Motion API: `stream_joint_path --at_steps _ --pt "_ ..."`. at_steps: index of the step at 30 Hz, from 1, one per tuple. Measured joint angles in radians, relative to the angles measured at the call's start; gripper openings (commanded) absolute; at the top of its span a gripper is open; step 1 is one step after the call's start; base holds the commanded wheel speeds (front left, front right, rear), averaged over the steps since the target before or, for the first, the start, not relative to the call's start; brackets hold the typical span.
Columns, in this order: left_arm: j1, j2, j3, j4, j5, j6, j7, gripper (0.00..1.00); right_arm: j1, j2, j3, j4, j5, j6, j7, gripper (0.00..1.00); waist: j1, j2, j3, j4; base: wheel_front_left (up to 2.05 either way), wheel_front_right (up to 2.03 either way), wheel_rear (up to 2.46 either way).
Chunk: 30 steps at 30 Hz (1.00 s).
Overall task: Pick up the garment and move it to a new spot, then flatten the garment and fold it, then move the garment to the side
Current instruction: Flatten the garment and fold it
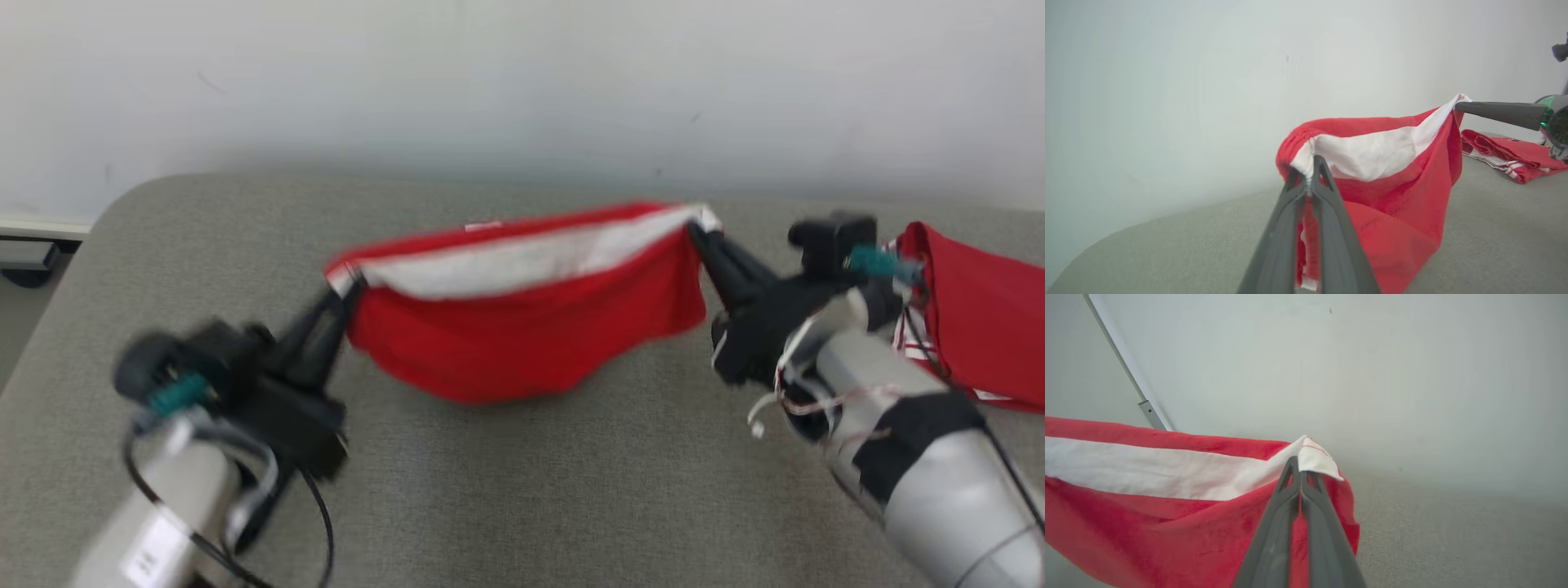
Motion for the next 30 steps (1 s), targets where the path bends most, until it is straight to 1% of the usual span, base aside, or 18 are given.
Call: stream_joint_path --at_steps 1,3,4,5,6,7,11,13,16,22,25,27,30 --pt "-0.035 0.021 -0.003 -0.008 -0.005 -0.002 0.007 0.00 -0.025 -0.004 0.002 -0.006 0.016 0.000 0.008 0.00 0.0000 0.0000 0.006 -0.005 0.00 0.00 0.00" --pt "-0.104 0.048 -0.011 -0.031 -0.077 -0.002 0.020 0.00 -0.078 -0.008 0.014 -0.014 0.040 0.000 0.030 0.00 0.0000 -0.0001 0.023 -0.014 0.00 0.00 0.00" --pt "-0.142 0.065 -0.023 -0.040 -0.095 -0.002 0.029 0.00 -0.108 -0.009 0.018 -0.017 0.049 0.000 0.039 0.00 0.0000 0.0000 0.032 -0.019 0.00 0.00 0.00" --pt "-0.181 0.087 -0.036 -0.045 -0.114 -0.003 0.038 0.00 -0.140 -0.011 0.022 -0.019 0.061 0.000 0.050 0.00 0.0001 0.0000 0.043 -0.024 0.00 0.00 0.00" --pt "-0.265 0.130 -0.052 -0.046 -0.160 -0.003 0.053 0.00 -0.205 -0.014 0.035 -0.018 0.081 0.000 0.069 0.00 0.0001 0.0000 0.067 -0.034 0.00 0.00 0.00" --pt "-0.305 0.147 -0.063 -0.047 -0.187 -0.003 0.060 0.00 -0.238 -0.014 0.041 -0.016 0.089 0.000 0.078 0.00 0.0001 0.0000 0.081 -0.039 0.00 0.00 0.00" --pt "-0.475 0.190 -0.114 -0.043 -0.269 -0.003 0.090 0.00 -0.369 -0.009 0.054 -0.001 0.129 0.000 0.106 0.00 0.0002 0.0000 0.140 -0.057 0.00 0.00 0.00" --pt "-0.565 0.202 -0.124 -0.032 -0.320 -0.003 0.102 0.00 -0.436 -0.005 0.047 0.019 0.166 0.000 0.122 0.00 0.0002 0.0000 0.174 -0.066 0.00 0.00 0.00" --pt "-0.708 0.231 -0.161 0.016 -0.353 -0.003 0.111 0.00 -0.554 0.000 0.038 0.055 0.193 0.000 0.136 0.00 0.0003 0.0001 0.228 -0.077 0.00 0.00 0.00" --pt "-0.946 0.232 -0.189 0.149 -0.422 -0.003 0.109 0.00 -0.746 0.024 0.019 0.156 0.230 0.000 0.125 0.00 0.0004 0.0001 0.338 -0.101 0.00 0.00 0.00" --pt "-1.037 0.210 -0.182 0.231 -0.461 -0.003 0.089 0.00 -0.817 0.033 0.015 0.207 0.239 0.000 0.109 0.00 0.0004 0.0001 0.385 -0.115 0.00 0.00 0.00" --pt "-1.094 0.196 -0.184 0.277 -0.478 -0.003 0.083 0.00 -0.864 0.043 0.015 0.237 0.236 0.000 0.075 0.00 0.0005 0.0002 0.411 -0.125 0.00 0.00 0.00" --pt "-1.168 0.175 -0.177 0.330 -0.492 -0.003 0.040 0.00 -0.941 0.043 0.012 0.259 0.219 0.000 0.021 0.00 0.0005 0.0002 0.447 -0.138 0.00 0.00 0.00"
